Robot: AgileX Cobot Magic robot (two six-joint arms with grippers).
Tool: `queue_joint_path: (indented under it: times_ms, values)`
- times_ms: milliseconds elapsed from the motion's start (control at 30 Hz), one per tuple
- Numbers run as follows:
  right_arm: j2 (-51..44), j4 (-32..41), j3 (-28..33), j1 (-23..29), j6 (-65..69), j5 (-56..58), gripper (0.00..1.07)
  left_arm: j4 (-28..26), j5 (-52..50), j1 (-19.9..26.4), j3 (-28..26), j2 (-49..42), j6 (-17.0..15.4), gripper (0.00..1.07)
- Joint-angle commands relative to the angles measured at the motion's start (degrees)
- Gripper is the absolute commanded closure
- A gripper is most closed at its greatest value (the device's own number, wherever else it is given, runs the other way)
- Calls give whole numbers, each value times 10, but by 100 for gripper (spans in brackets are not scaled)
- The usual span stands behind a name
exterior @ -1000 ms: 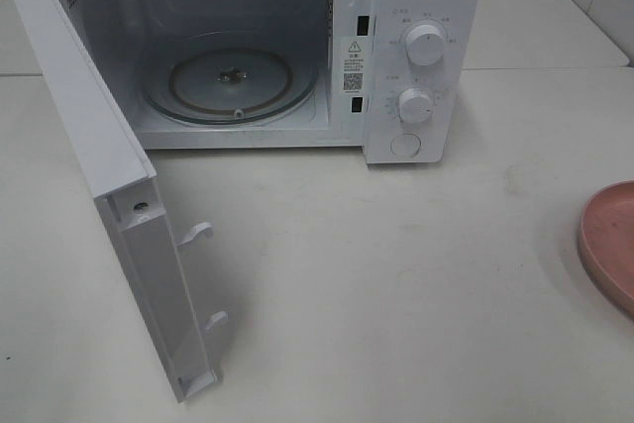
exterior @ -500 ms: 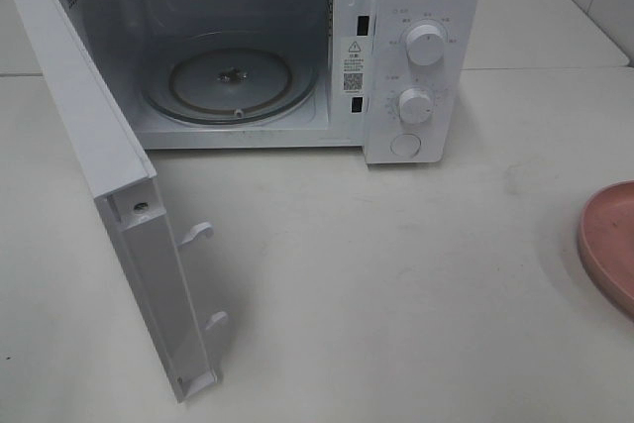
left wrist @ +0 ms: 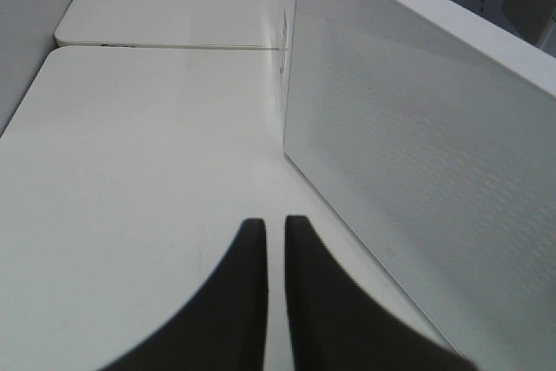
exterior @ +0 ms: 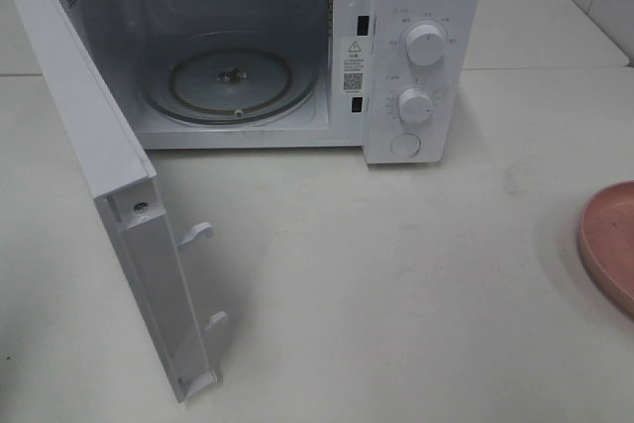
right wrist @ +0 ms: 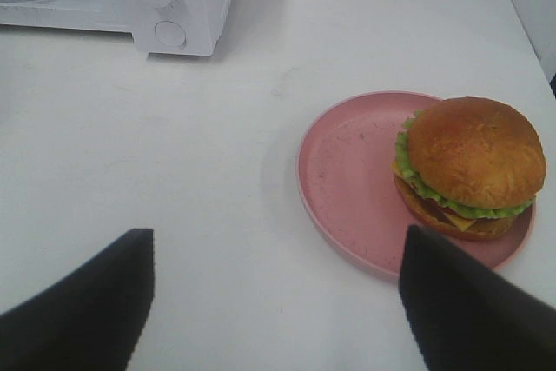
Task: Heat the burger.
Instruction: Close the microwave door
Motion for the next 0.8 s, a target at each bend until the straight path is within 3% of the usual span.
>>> queue_joint_path:
  times_ms: [33, 167, 233, 333, 433, 533, 700, 800]
  values:
    - [-15, 2, -1, -4, -4, -4, 32, -1, -96, 2, 25, 40, 2, 106]
    - [-15, 2, -1, -4, -4, -4, 32, -1, -176, 2, 48, 78, 6, 106]
    - [-15, 2, -1, -4, -4, -4, 32, 1, -324, 2, 81, 136, 16, 106]
    - [-15, 2, -1, -4, -4, -4, 32, 4, -355, 2, 89, 151, 21, 106]
    - [-15, 2, -1, -4, -4, -4, 32, 28, -533, 2, 123, 252, 34, 106]
    - [-15, 2, -1, -4, -4, -4, 32, 56, -623, 2, 133, 317, 32, 106]
    - [-15, 2, -1, -4, -4, -4, 32, 70, -706, 2, 133, 410, 24, 106]
    - [-15, 2, -1, -4, -4, -4, 32, 92, -748, 2, 132, 471, 3, 106]
